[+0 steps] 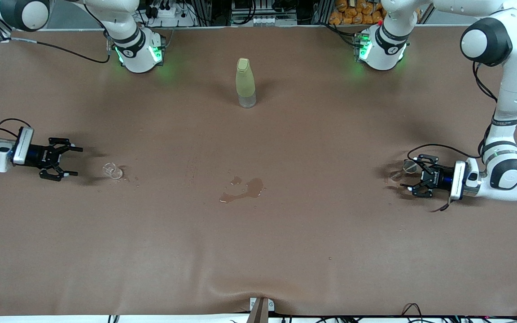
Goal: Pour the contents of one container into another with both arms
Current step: 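Grasp the jigger with the left gripper while the right gripper approaches, then grasp the clear glass beaker with the right gripper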
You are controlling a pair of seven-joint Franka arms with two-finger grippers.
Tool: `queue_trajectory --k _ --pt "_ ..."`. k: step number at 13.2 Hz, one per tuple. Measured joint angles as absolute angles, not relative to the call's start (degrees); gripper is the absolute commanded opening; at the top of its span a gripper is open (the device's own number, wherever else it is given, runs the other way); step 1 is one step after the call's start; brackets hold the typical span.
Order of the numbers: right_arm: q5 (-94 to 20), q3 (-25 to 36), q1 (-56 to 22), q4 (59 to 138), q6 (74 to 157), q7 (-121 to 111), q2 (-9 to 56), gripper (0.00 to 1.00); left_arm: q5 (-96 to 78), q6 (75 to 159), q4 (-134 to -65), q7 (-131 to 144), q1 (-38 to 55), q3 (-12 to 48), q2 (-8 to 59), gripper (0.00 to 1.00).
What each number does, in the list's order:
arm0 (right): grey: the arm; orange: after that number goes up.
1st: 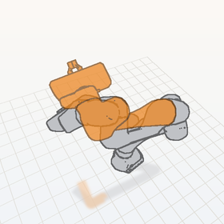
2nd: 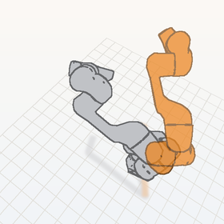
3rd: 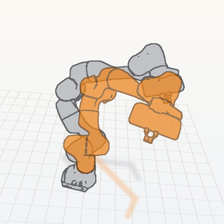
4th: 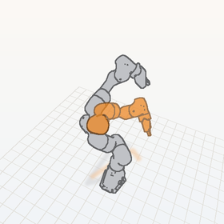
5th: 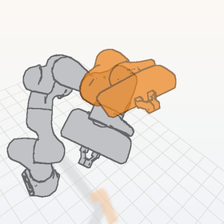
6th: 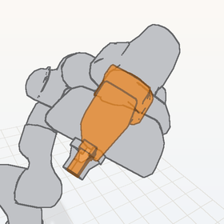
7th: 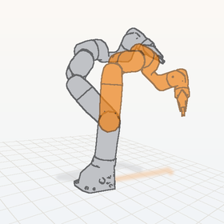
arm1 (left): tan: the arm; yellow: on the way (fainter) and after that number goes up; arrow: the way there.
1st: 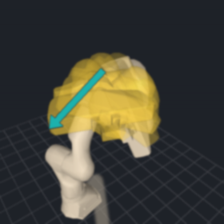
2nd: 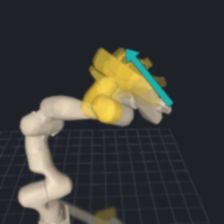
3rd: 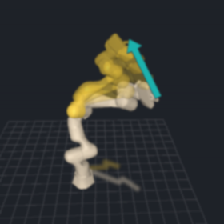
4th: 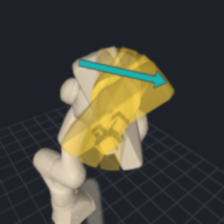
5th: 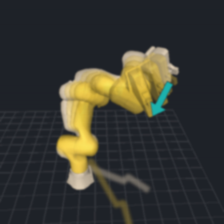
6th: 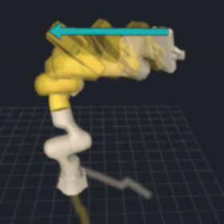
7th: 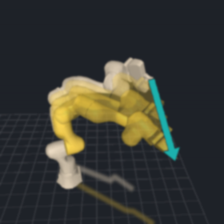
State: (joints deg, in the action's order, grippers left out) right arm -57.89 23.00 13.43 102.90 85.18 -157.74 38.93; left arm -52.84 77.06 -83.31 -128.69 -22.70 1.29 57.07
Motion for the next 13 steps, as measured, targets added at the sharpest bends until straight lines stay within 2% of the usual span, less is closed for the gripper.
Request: queue_trajectory --k 6,13 --pt "-62.57 22.92 14.61 102.62 82.73 -159.64 43.32 1.00 -53.35 76.58 -83.31 -129.06 -22.63 1.40 57.37 0.77" --pt "-67.59 22.26 15.52 102.10 81.62 -161.64 48.30 1.00 -53.47 76.58 -83.29 -129.10 -22.77 1.42 57.37 0.39"
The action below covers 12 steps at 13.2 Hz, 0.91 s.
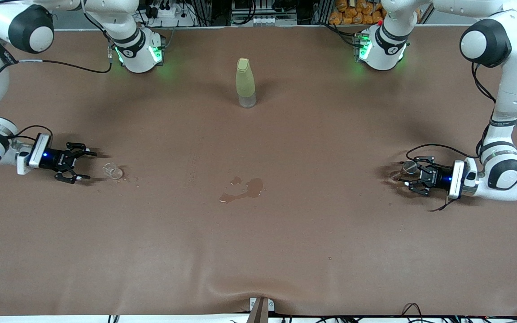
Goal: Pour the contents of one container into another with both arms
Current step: 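Grasp the clear glass beaker with the right gripper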
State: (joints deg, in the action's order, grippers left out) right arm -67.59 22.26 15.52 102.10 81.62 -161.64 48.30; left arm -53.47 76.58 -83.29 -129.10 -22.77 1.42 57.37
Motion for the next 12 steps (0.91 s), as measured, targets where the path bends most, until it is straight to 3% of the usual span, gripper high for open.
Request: queue_trajectory --k 5,7,9,12 --pt "-70.52 20.94 15.73 101.49 81.28 -162.64 51.28 1.00 -53.51 76.58 -83.24 -129.15 -22.80 1.42 57.37 0.34" --pt "-71.12 20.30 15.78 101.28 81.27 -162.86 52.25 1.00 -53.51 76.58 -83.24 -129.15 -22.80 1.42 57.37 0.13" --pt "-72.16 19.47 15.82 101.01 81.24 -163.30 52.87 1.00 -53.51 76.58 -83.24 -129.15 -22.76 1.43 57.37 0.00" --pt "-72.88 18.22 15.83 100.96 81.25 -163.54 53.27 1.00 -53.99 76.58 -83.22 -129.15 -22.65 1.44 57.37 0.00"
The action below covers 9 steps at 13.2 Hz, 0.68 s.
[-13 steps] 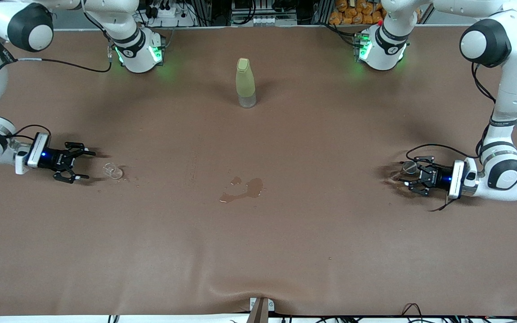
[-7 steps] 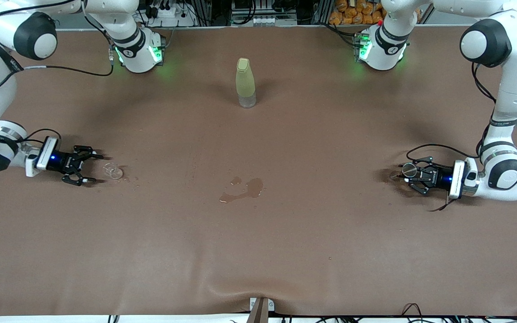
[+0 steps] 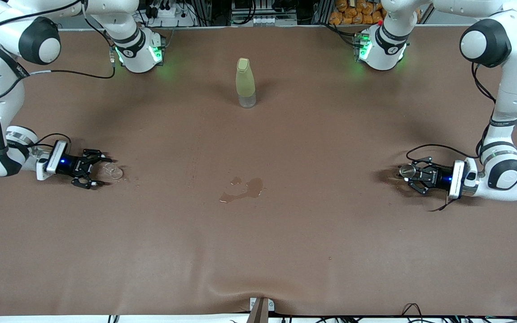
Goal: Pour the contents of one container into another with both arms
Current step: 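Grasp the clear glass beaker with the right gripper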
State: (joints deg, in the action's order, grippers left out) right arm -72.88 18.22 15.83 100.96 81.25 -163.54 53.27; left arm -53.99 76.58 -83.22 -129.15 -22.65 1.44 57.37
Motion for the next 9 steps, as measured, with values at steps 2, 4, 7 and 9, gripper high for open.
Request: queue_trajectory --k 2,4,7,9 --pt "-73.66 17.48 15.83 100.94 81.26 -163.89 53.36 1.00 -55.64 76.58 -83.14 -129.13 -22.55 1.44 57.37 0.00" --pt "-74.42 16.77 15.83 100.90 81.31 -164.07 53.66 1.00 -56.54 76.58 -82.88 -128.09 -22.39 1.47 57.36 0.00" --pt "-75.37 15.74 15.83 100.65 81.51 -164.47 54.25 1.00 -59.67 76.58 -82.57 -125.75 -21.80 1.70 57.36 0.00" --pt "-75.49 15.18 15.83 100.55 82.03 -164.47 54.35 1.00 -62.93 76.75 -82.51 -125.27 -20.04 1.86 57.35 0.00"
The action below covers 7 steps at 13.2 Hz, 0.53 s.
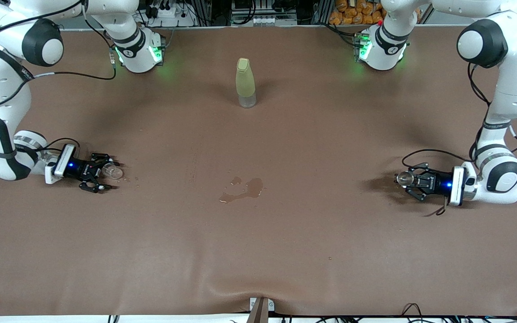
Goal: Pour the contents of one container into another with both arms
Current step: 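Grasp the clear glass beaker with the right gripper, then carry the jigger and glass toward each other with both grippers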
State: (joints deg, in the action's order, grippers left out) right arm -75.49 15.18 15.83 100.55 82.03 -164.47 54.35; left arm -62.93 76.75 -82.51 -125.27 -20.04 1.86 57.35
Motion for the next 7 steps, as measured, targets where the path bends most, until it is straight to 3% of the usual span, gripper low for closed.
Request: queue_trajectory --k 6,7 --pt "-76.44 13.14 15.53 100.48 83.47 -164.73 54.48 1.00 -69.52 77.49 -80.09 -125.21 -12.68 2.12 57.27 0.00" --pt "-76.47 13.08 15.39 100.47 83.51 -164.73 54.48 0.89 -70.84 77.57 -80.09 -125.21 -10.91 2.14 57.28 0.00"
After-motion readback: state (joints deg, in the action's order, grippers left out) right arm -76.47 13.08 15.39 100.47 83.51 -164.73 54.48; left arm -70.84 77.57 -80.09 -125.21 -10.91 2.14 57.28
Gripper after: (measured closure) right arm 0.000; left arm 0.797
